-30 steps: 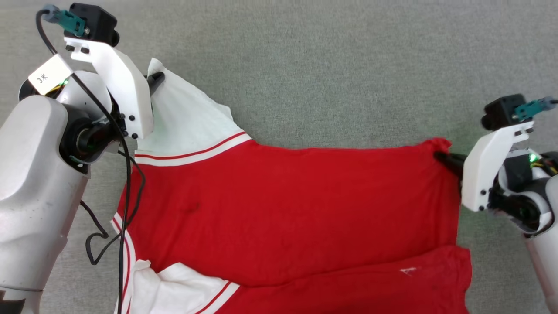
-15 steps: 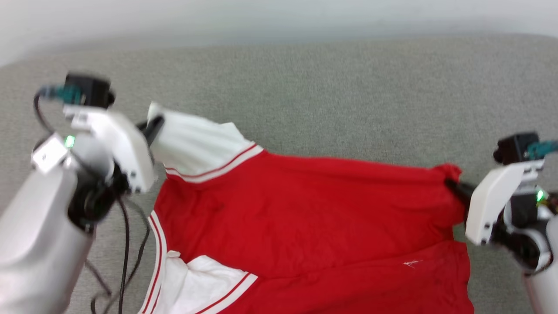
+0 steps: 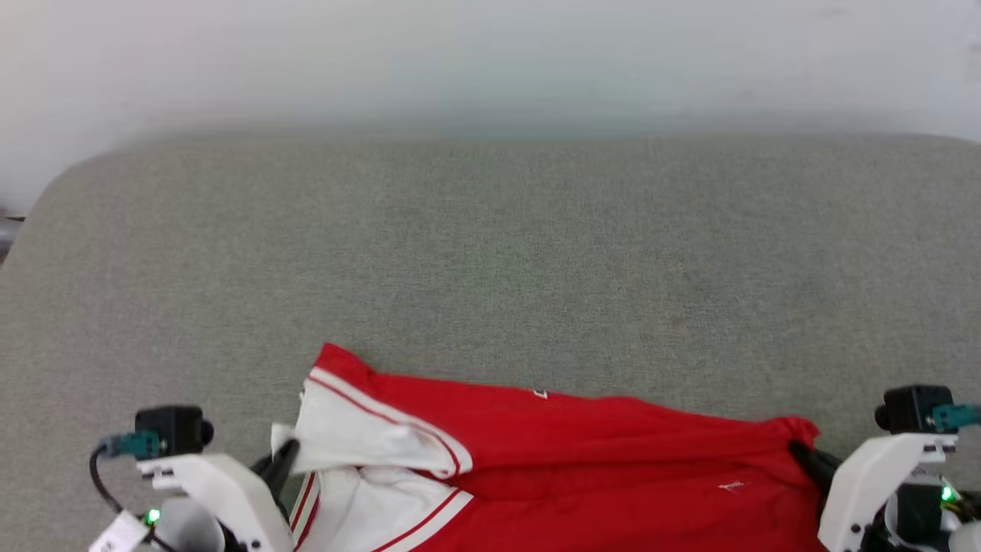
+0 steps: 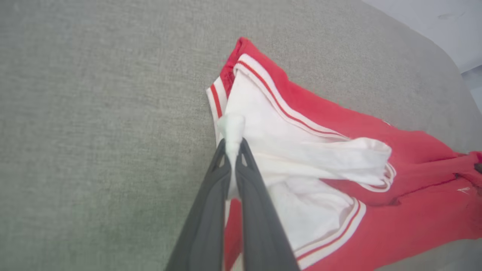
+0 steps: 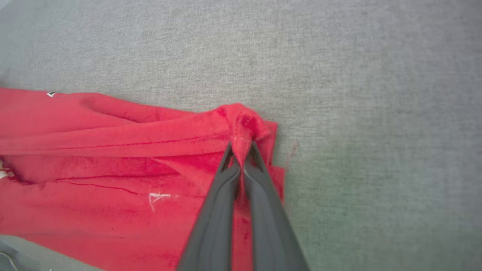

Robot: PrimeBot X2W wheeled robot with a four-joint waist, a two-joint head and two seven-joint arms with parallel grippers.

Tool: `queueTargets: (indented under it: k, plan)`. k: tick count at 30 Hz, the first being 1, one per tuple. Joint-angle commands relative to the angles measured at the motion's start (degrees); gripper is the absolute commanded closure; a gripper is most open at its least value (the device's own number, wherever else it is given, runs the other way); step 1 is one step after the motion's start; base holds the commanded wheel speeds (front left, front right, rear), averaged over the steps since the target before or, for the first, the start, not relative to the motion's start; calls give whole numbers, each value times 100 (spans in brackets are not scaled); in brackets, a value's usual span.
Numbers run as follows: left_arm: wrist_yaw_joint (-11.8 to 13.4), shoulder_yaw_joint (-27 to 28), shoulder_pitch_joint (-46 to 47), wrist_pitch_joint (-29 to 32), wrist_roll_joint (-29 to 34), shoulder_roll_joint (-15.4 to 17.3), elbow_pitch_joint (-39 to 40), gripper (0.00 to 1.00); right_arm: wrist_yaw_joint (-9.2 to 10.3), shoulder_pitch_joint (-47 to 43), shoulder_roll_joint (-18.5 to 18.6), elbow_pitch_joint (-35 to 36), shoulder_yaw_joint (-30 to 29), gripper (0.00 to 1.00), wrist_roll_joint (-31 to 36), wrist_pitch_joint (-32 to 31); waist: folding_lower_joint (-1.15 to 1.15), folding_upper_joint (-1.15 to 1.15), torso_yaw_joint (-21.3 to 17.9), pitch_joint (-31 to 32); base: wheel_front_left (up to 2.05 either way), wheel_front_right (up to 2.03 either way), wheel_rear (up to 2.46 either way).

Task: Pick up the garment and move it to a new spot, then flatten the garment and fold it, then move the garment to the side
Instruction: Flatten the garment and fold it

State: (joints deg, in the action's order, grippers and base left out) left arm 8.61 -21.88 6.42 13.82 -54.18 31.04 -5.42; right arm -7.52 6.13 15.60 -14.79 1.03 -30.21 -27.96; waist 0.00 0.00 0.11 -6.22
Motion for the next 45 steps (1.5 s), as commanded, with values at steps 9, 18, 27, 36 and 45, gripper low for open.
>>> queueTargets:
  k: [9,18,27,36,45]
  plan:
    - [163,-147,-866,62,-157,-70,276,100,8,-717,-230,18,-353,100,-4,167,0,0,124,177,0,0,0]
    - [-291,-322,-640,-477,-177,-640,-748,48,8,-920,-579,-291,-220,0,-21,539,0,0,27,201,0,0,0]
    - [-382,-221,-353,-1537,320,-738,-864,0,6,-966,-504,164,-303,0,-33,1207,0,0,4,303,0,0,0]
    - [-185,-124,-214,-2534,994,-692,-338,0,6,-1223,-207,555,-910,0,77,213,0,0,68,377,0,0,0]
    - [271,15,-275,-2886,1974,-772,501,0,6,-1163,-102,874,-999,0,45,-665,0,0,301,271,0,0,0]
